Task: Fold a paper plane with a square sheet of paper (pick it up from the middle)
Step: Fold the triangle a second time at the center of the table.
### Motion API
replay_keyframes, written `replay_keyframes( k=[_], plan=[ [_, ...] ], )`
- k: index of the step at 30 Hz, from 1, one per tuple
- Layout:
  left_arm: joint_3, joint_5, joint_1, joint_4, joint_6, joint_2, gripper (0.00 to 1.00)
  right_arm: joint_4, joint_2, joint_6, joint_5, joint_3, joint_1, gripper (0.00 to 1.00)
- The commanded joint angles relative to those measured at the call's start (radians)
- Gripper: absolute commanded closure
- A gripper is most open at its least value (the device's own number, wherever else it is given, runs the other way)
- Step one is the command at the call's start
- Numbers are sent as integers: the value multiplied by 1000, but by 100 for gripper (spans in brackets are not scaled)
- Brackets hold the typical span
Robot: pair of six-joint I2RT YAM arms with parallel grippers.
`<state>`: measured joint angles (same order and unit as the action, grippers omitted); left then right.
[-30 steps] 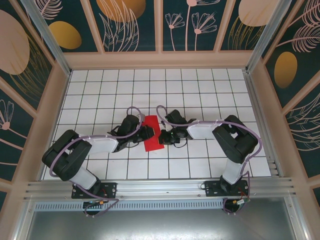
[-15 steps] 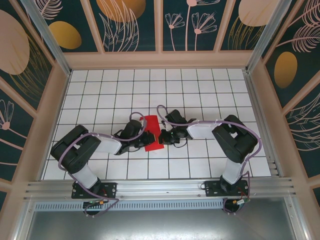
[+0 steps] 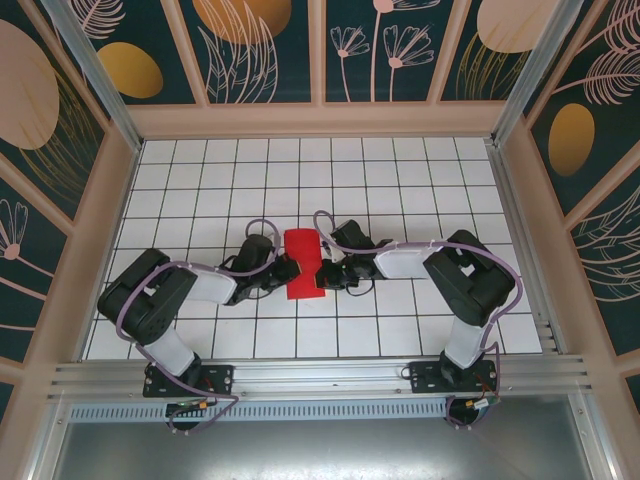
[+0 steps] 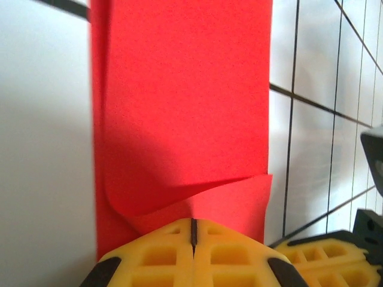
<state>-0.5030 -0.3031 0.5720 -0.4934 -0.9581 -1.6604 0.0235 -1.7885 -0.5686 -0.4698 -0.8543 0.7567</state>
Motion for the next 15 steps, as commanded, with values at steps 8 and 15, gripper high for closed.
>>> replay_keyframes(
  k=[8,15],
  plan=[
    [-85,149,-124,247,147,-34,93,161,-43,-11,110,63,5,100],
    [-125,117,-133,275,163,26,87,110,10,-9,52,19,5,100]
  ],
)
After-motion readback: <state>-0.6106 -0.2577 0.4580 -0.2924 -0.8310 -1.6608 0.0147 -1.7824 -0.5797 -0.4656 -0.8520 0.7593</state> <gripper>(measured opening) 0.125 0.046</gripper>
